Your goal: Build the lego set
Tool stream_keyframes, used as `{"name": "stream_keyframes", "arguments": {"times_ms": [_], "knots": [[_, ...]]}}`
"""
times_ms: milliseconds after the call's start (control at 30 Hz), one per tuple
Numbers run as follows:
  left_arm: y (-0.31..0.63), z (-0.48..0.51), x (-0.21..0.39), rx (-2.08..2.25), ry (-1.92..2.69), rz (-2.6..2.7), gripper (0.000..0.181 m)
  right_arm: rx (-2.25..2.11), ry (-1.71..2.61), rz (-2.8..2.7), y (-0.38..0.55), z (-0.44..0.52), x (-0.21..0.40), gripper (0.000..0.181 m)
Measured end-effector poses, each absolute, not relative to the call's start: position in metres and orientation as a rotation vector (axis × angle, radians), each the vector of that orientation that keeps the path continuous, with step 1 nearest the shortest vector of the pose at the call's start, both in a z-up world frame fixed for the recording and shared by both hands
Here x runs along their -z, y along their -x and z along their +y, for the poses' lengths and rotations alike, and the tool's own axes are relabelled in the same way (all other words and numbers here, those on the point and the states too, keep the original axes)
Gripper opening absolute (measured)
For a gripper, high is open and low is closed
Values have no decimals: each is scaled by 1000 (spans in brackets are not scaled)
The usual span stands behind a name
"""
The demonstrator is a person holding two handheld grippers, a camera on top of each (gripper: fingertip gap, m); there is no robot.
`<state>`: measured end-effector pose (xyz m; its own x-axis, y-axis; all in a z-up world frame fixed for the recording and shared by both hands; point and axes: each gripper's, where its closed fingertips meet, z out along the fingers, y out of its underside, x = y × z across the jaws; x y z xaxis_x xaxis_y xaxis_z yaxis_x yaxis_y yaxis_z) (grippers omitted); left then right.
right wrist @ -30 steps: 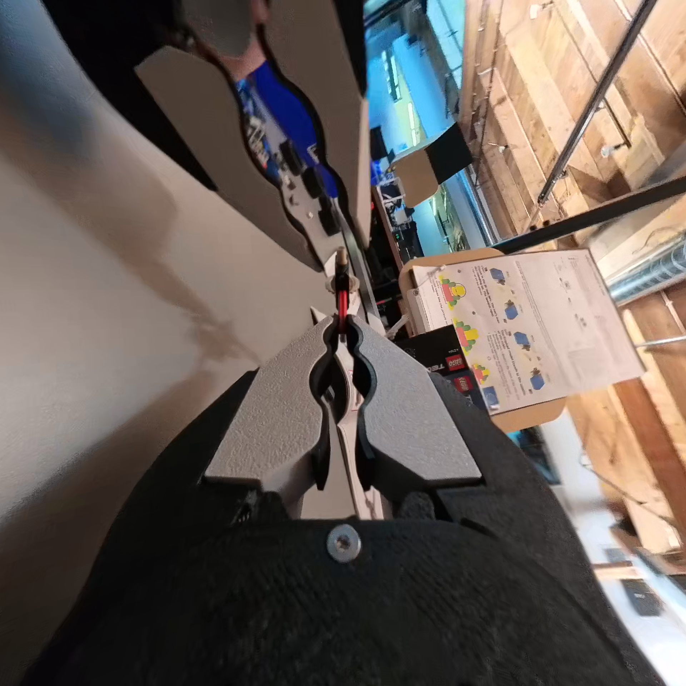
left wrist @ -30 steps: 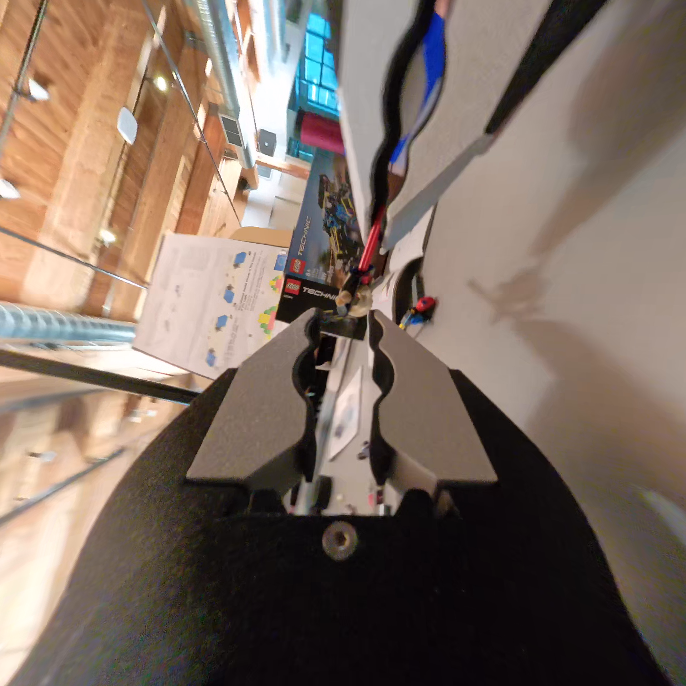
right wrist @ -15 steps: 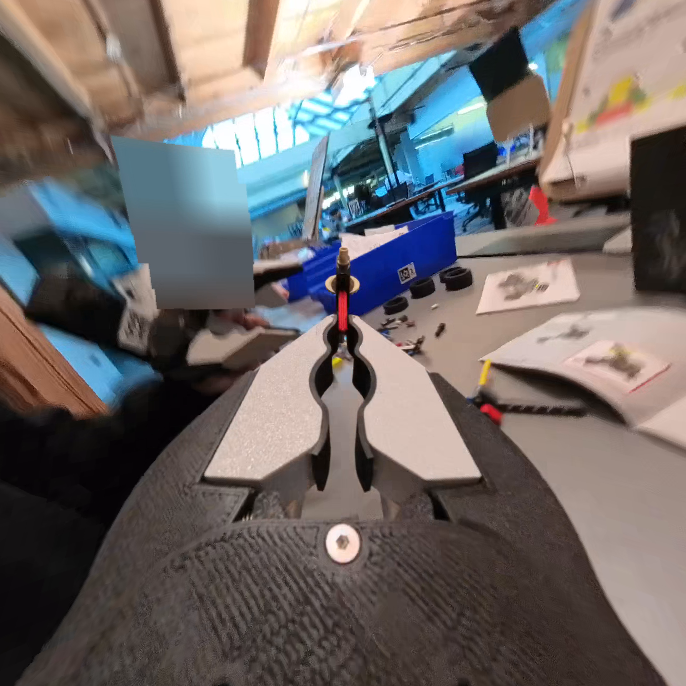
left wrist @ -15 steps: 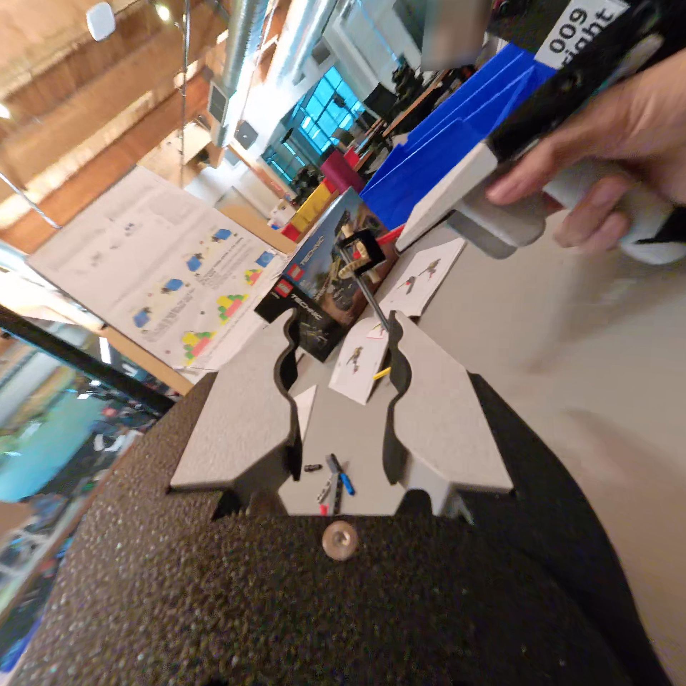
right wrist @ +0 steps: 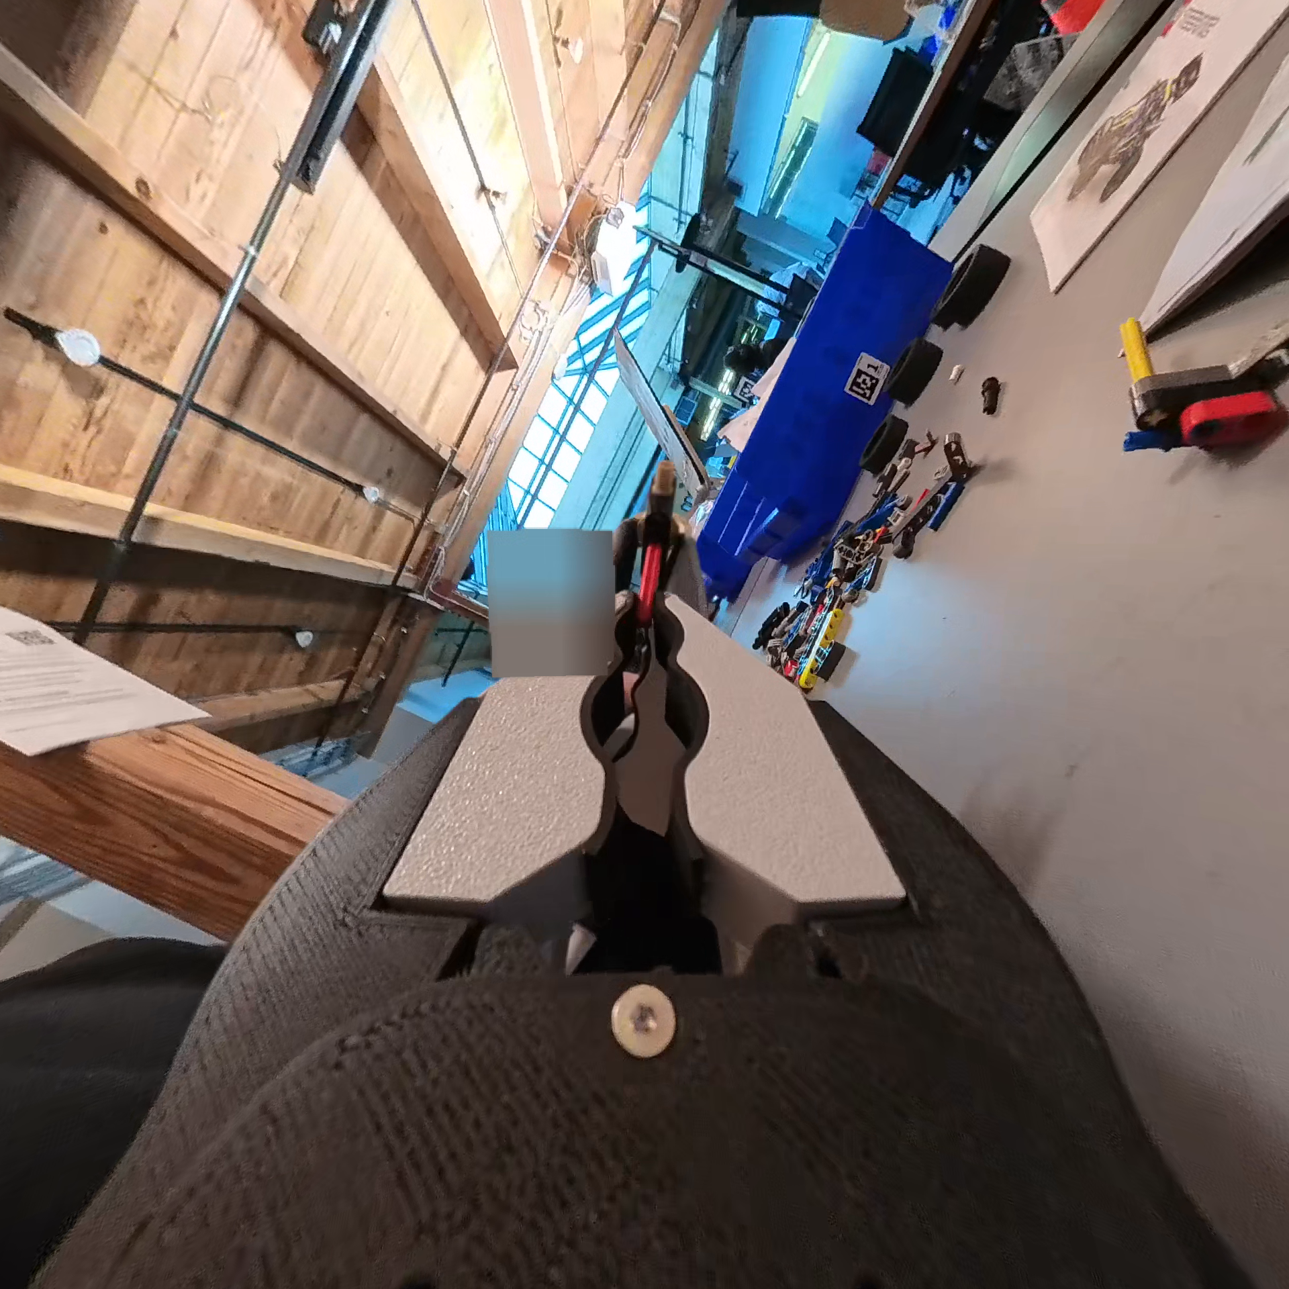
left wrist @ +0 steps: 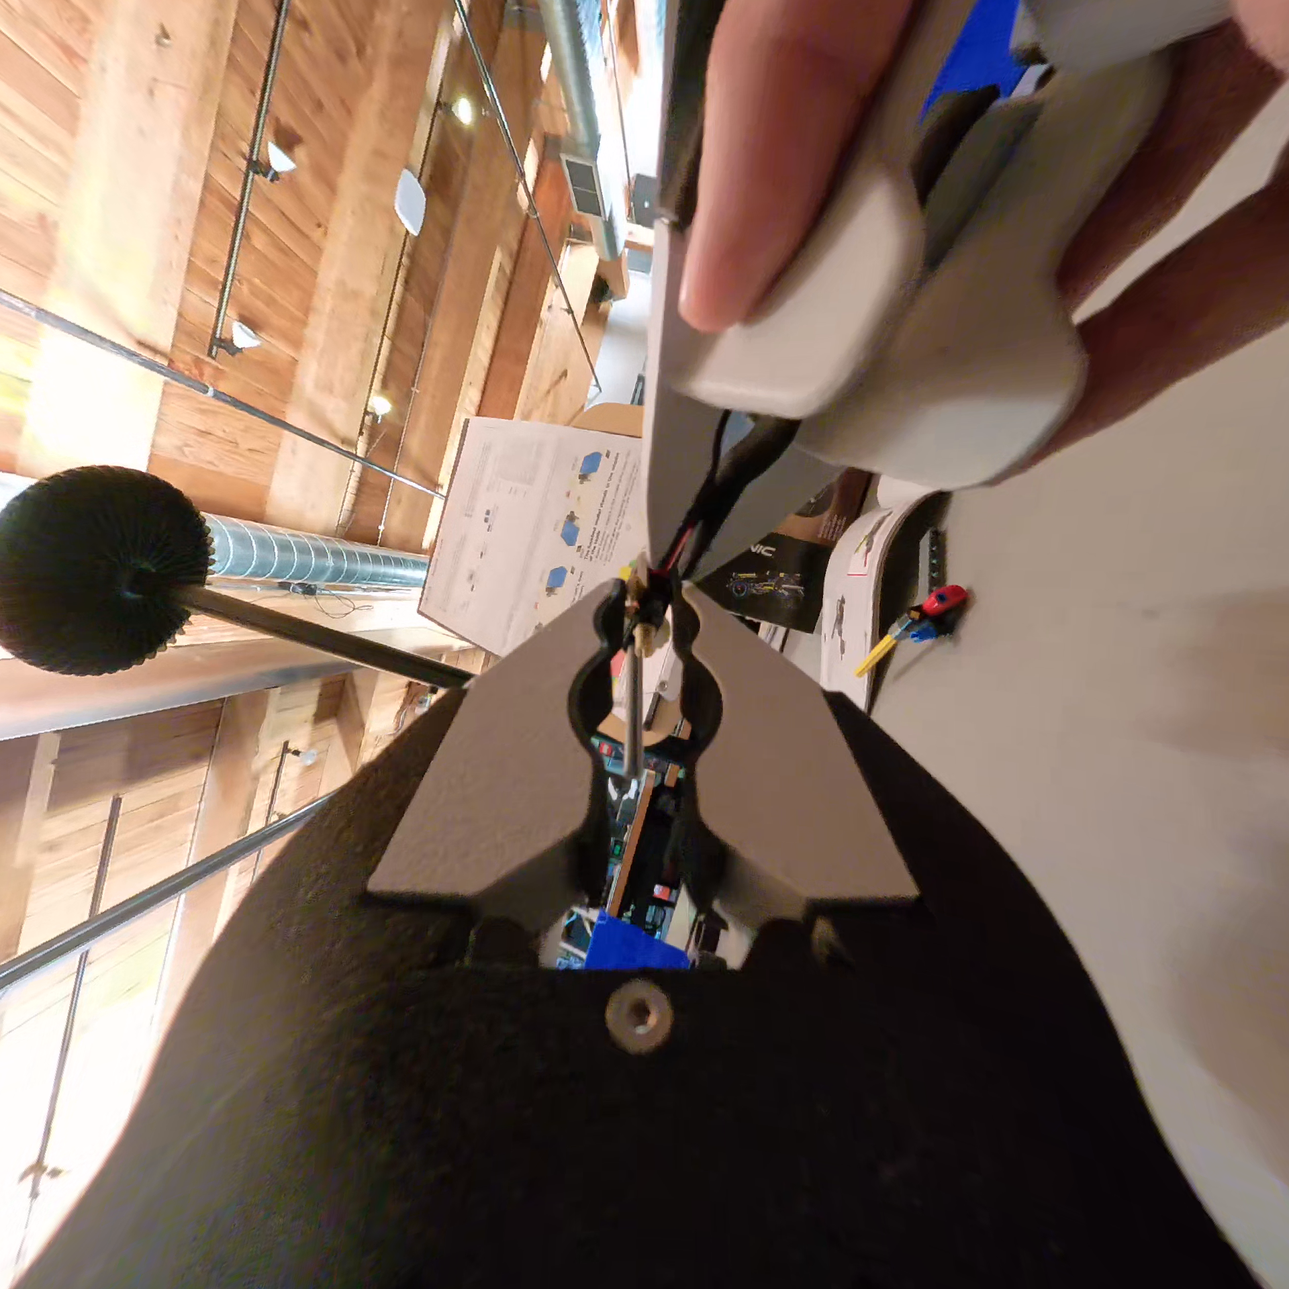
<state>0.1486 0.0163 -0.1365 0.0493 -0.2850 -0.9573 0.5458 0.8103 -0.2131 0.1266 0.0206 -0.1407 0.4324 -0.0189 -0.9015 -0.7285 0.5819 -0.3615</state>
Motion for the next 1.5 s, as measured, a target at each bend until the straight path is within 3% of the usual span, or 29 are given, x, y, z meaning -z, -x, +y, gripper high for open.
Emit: {"name": "stream_keyframes", "arguments": {"times_ms": [200, 333, 433, 567, 633, 700, 800, 900, 933, 1500], "knots": [[-150, 21, 137, 828, -241, 1521, 9, -422, 1063, 796, -108, 25, 122, 41], [-141, 27, 128, 917, -349, 1534, 9, -182, 1339, 495, -92, 10, 123, 22], [-137, 28, 135, 880, -448, 1560, 9, 347, 1550, 369, -116, -12, 137, 17], [-129, 18, 147, 911, -516, 1618, 9, 1108, 1815, -21, -136, -16, 159, 25], [-125, 14, 151, 923, -542, 1638, 9, 1327, 1813, -169, -137, -10, 158, 18], [-123, 11, 155, 932, -564, 1659, 9, 1370, 1837, -257, -134, -1, 166, 28], [-120, 8, 161, 920, -601, 1679, 9, 1485, 1857, -390, -133, 7, 173, 28], [-120, 7, 169, 869, -641, 1688, 9, 1538, 1857, -456, -132, 12, 178, 16], [-120, 6, 171, 861, -648, 1689, 9, 1582, 1836, -444, -134, 10, 175, 2], [-140, 22, 177, 705, -409, 1627, 21, 1725, 1930, -345, -150, 7, 181, 1]]}}
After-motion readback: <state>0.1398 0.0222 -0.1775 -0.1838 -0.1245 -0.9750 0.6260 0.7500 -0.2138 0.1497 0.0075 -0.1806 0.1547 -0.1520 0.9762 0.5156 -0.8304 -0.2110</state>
